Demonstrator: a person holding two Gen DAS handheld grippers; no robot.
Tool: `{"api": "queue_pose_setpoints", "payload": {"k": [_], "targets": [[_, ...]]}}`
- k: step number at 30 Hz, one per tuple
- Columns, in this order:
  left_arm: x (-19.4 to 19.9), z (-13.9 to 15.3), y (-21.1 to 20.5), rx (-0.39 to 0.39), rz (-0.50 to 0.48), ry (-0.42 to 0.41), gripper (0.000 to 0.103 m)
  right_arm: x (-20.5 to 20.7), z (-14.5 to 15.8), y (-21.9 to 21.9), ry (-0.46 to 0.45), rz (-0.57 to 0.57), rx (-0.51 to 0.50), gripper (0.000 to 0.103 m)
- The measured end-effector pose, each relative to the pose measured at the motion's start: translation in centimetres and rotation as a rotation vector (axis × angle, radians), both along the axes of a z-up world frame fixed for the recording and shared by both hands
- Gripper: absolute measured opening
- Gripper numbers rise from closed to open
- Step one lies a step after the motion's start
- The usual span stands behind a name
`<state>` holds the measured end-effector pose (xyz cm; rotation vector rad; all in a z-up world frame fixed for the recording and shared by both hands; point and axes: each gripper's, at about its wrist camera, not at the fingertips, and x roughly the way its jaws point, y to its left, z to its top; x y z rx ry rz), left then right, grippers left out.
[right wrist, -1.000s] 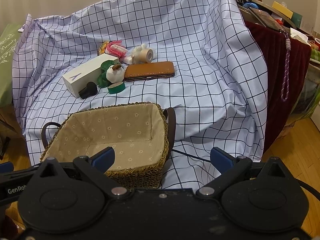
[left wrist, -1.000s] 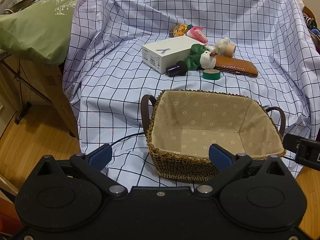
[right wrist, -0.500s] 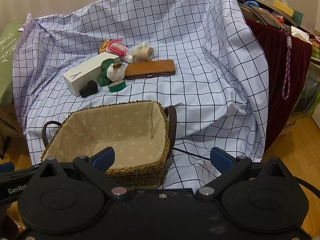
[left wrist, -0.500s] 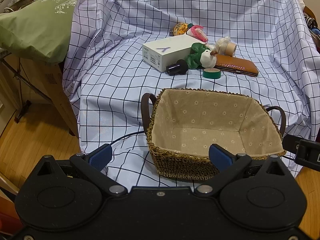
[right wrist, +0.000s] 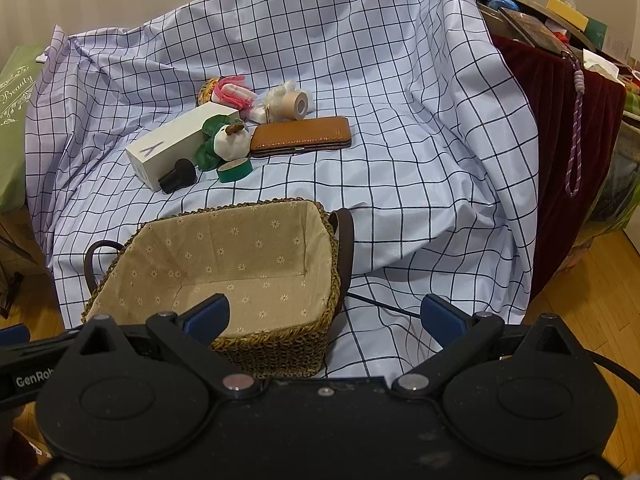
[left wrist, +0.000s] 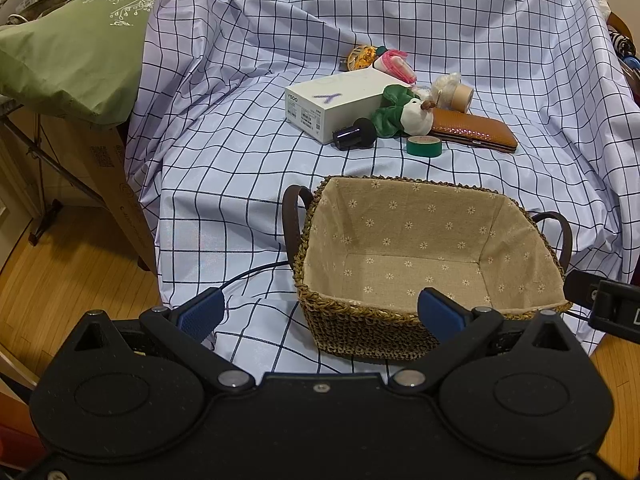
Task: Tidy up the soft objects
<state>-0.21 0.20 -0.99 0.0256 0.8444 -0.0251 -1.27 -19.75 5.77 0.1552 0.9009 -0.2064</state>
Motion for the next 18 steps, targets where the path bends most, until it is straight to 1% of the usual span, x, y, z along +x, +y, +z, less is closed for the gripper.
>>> {"api": "queue_pose_setpoints", "payload": {"k": [18], "targets": [[-0.09, -0.09, -0.02, -0.002, 0.001, 0.005, 0.1, 0.14, -0.09, -0.05, 0.016, 0.0, 0.014, 0.102]]}}
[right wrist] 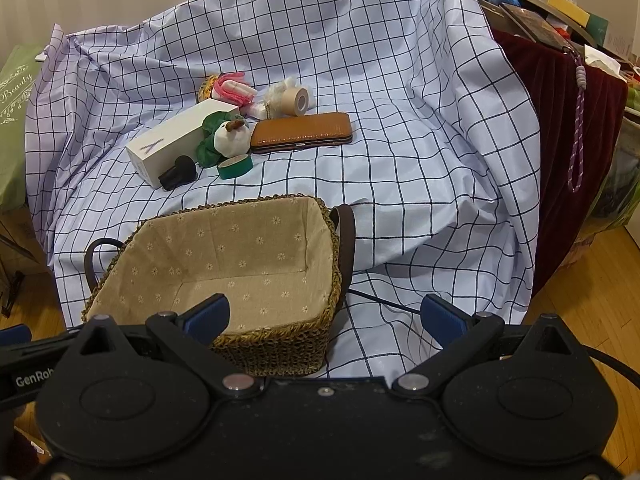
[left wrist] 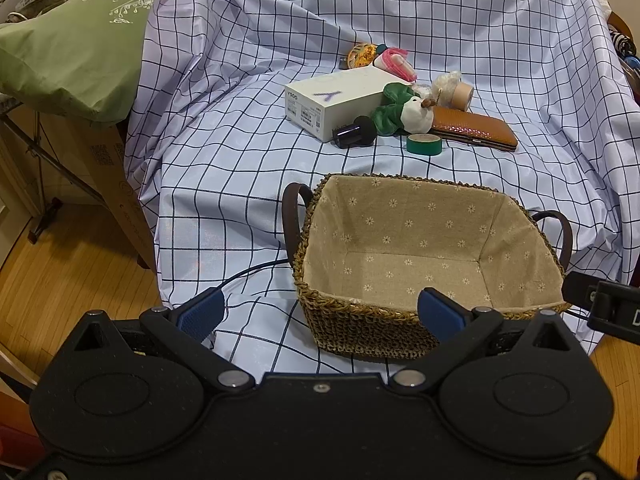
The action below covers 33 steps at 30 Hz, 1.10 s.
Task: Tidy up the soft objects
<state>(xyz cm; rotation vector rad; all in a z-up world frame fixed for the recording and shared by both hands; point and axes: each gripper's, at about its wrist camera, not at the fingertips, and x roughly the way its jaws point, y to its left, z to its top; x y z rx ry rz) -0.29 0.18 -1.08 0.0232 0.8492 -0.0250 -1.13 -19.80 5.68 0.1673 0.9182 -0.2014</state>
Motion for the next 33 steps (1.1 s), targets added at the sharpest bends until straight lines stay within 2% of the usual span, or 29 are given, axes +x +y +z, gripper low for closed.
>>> {"api": "queue_pose_setpoints", "payload": {"k": [12, 17, 24, 29, 33], "targets": [[0.2, 0.2, -0.2, -0.025, -0.033, 0.003, 0.1, 0.3, -0.2, -0.1, -0.009, 0.008, 0.005, 0.102], [0.9, 0.8, -0.5, -0.013, -0.035, -0.033, 0.1, 0.8, -0.1, -0.8, -0.047, -0.013, -0.004, 0.101], [3.7, 1.6, -0.4, -0.038, -0.061, -0.033, 0.1, 2.7, -0.3, -1.0, -0.08, -0.001, -0.06, 0.097], [5.8, 1.9, -0.4, -0.036, -0.074, -0.029, 0.099, 4.6, -0.6, -1.6, -0.057, 0.017, -0.019, 0.094], [7.6, 2.0, -0.2, -0.047, -0.075, -0.028, 0.099, 6.6, -0.6, -1.6, -0.061, 0.025, -0.029, 0.094]]}}
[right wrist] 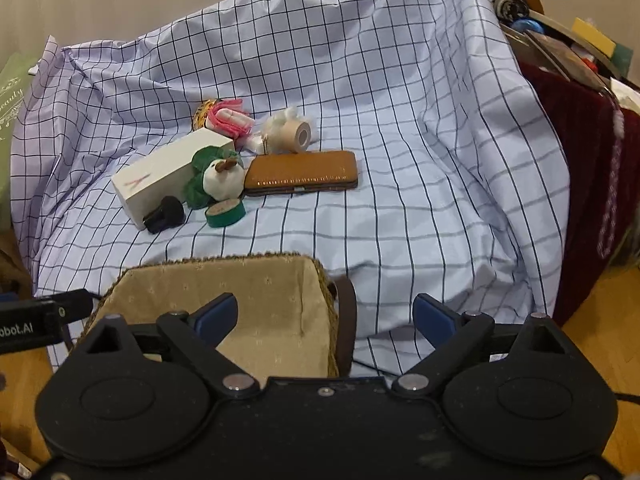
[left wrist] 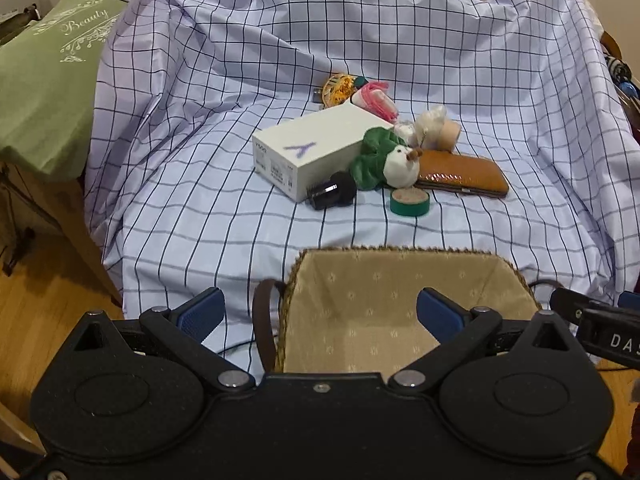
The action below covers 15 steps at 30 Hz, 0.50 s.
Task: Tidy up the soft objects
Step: 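Move both tools past the basket toward the pile of objects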
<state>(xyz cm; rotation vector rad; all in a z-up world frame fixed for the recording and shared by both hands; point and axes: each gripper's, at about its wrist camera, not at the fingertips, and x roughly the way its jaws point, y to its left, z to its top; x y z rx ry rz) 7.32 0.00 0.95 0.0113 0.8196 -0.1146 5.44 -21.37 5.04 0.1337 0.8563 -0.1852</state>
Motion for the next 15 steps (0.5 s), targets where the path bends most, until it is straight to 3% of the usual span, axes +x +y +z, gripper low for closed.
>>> {"api": "queue_pose_setpoints", "payload": {"k": [8, 11, 15], "targets": [[3.8, -0.9, 0.1, -0.012, -0.001, 0.041, 0.098, 4.5, -0.8, 0.0, 0.032, 0.017, 0.025, 0.09], [5.1, -1.5, 0.2, -0.016, -0.004, 0.065, 0.091, 5.9, -1.3, 0.0, 0.045, 0.021, 0.036, 0.087], [6.5, -2.1, 0.2, -0.027, -0.012, 0.088, 0.091, 7.8, -1.7, -0.2, 0.052, 0.027, 0.052, 0.085]]}}
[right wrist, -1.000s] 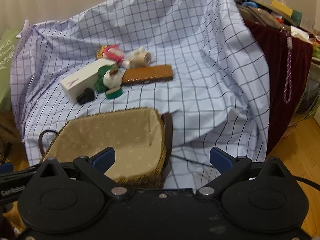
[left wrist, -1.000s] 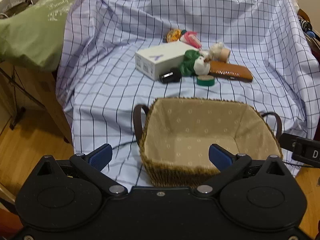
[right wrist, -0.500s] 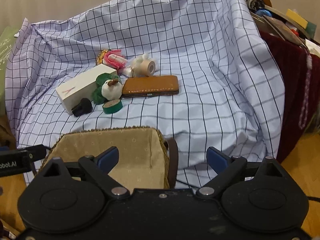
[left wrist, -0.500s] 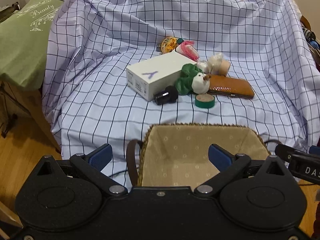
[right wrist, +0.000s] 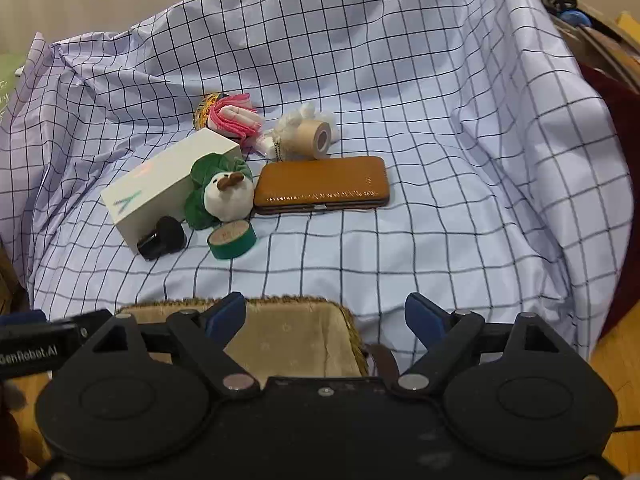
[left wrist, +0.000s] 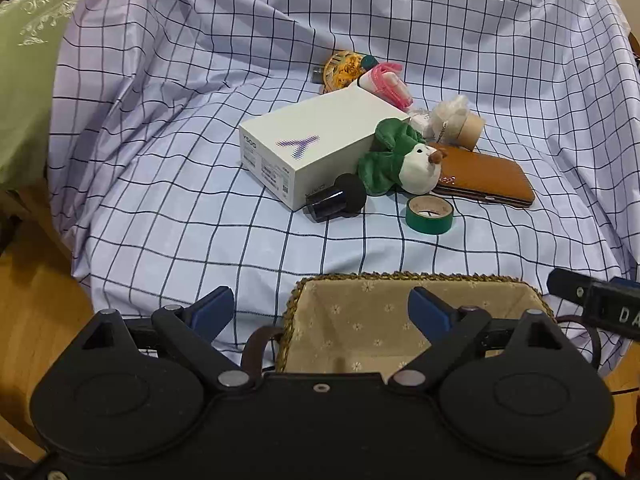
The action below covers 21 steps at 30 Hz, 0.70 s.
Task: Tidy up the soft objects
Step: 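Move both tools past the basket toward the pile of objects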
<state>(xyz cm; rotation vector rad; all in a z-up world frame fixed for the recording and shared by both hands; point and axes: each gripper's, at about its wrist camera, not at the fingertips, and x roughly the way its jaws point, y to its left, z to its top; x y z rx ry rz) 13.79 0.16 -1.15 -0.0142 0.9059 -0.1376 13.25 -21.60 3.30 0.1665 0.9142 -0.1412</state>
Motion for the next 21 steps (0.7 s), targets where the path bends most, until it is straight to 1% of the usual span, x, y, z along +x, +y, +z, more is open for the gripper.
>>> {"api": "queue_pose_setpoints", "payload": {"k": [2, 3, 4, 7, 12, 13, 14, 17, 19, 21], "targets": [[0.6, -0.1, -0.1, 0.001, -0.007, 0.001, 0.091, 0.9, 0.0, -0.3, -0.012, -0.006, 0.01, 0.085], [0.9, -0.1, -0.2, 0.002, -0.01, 0.0, 0.091, 2.0, 0.1, -0.7, -0.034, -0.017, 0.015, 0.085], [1.3, -0.2, -0.2, 0.003, -0.014, 0.0, 0.091, 2.0, 0.1, -0.7, -0.034, -0.017, 0.015, 0.085], [2.4, -0.1, -0.4, 0.004, -0.024, -0.006, 0.091, 3.8, 0.2, -1.1, -0.072, -0.026, 0.029, 0.085], [4.4, 0.0, -0.6, -0.002, -0.041, -0.013, 0.091, 7.5, -0.1, -2.2, -0.112, -0.033, 0.048, 0.085], [4.8, 0.0, -0.7, -0.002, -0.043, -0.014, 0.091, 9.2, -0.2, -2.5, -0.114, -0.032, 0.036, 0.085], [5.1, 0.0, -0.8, -0.002, -0.046, -0.013, 0.091, 9.2, -0.2, -2.5, -0.114, -0.032, 0.036, 0.085], [6.2, 0.0, -1.0, -0.002, -0.06, -0.011, 0.091, 11.8, -0.7, -2.9, -0.115, -0.017, -0.004, 0.084], [7.0, 0.2, -1.2, 0.001, -0.067, -0.019, 0.091, 13.6, -1.2, -3.0, -0.111, 0.0, -0.042, 0.081], [7.7, 0.3, -1.4, 0.003, -0.07, -0.031, 0.091, 15.3, -1.7, -2.9, -0.106, 0.021, -0.066, 0.081]]}}
